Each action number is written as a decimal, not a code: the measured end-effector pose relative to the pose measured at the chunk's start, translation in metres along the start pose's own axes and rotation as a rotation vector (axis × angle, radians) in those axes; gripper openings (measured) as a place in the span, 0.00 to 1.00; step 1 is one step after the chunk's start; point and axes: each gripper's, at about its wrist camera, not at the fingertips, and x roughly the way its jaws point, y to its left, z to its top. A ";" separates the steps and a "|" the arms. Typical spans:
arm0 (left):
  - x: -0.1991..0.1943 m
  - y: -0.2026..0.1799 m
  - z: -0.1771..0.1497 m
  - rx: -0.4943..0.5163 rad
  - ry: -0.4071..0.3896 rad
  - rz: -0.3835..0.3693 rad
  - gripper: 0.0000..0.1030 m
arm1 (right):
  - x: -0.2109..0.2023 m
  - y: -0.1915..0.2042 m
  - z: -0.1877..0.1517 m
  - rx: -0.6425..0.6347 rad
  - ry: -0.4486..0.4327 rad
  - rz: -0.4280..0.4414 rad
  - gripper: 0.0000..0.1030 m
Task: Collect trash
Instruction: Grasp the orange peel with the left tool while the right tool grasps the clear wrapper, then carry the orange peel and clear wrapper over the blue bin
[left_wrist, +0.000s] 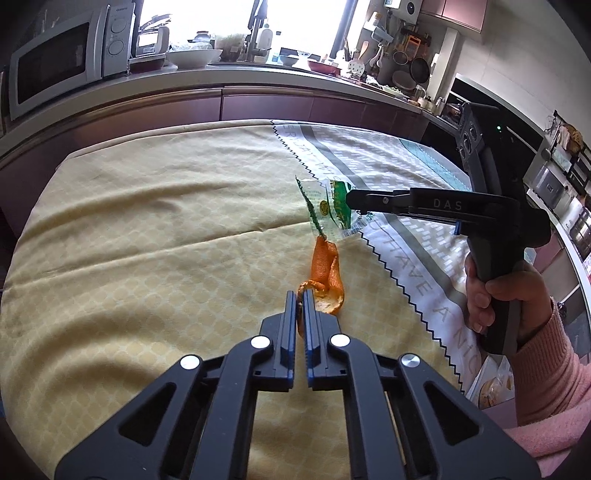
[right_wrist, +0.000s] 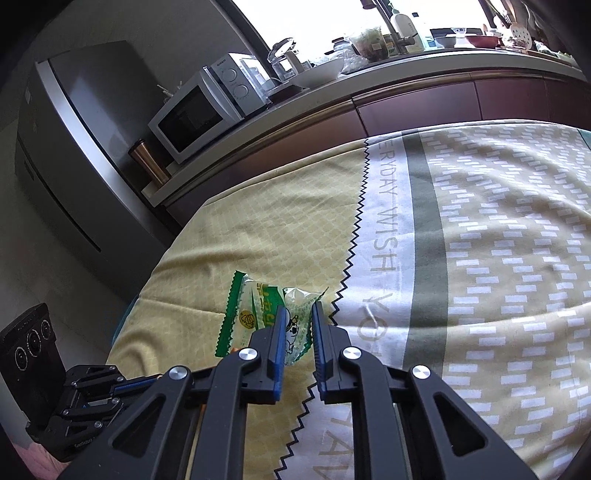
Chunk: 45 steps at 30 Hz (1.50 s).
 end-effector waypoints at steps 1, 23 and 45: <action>0.000 0.002 -0.001 -0.007 0.002 0.000 0.06 | 0.000 0.000 0.000 -0.001 0.001 0.000 0.12; 0.005 0.011 -0.004 -0.030 0.021 -0.038 0.06 | -0.007 0.005 0.000 0.009 -0.024 0.024 0.12; -0.075 0.061 -0.007 -0.116 -0.126 0.146 0.05 | 0.008 0.072 0.007 -0.076 -0.028 0.154 0.12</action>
